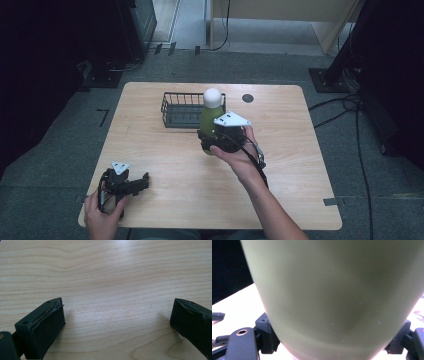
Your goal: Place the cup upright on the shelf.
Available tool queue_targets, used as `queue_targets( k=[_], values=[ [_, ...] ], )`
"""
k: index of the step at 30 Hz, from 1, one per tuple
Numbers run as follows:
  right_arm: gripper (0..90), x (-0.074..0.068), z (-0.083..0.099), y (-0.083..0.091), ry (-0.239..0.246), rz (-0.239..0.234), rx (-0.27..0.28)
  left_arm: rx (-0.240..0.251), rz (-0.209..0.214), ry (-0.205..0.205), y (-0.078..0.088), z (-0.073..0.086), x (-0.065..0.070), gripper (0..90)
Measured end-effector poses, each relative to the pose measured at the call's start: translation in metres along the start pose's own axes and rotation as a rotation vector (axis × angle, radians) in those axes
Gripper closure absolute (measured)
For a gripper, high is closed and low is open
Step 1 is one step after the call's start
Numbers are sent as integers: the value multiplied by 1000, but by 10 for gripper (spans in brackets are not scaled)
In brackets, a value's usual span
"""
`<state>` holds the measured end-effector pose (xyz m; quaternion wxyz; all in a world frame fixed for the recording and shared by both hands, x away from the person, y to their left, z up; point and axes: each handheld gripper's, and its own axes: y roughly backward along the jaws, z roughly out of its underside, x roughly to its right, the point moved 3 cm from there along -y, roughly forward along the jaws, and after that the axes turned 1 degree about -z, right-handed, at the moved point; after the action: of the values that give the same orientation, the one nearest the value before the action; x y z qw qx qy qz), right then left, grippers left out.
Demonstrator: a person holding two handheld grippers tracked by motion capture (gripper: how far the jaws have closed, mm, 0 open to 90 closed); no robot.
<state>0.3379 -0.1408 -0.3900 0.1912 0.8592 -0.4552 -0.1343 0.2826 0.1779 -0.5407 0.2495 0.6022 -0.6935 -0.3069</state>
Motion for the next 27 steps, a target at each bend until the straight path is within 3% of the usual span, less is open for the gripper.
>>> queue_targets(
  k=[27],
  values=[
    [199,22,-56,-23,-6,61,40,2,-1,0,0,0,0,0]
  ],
)
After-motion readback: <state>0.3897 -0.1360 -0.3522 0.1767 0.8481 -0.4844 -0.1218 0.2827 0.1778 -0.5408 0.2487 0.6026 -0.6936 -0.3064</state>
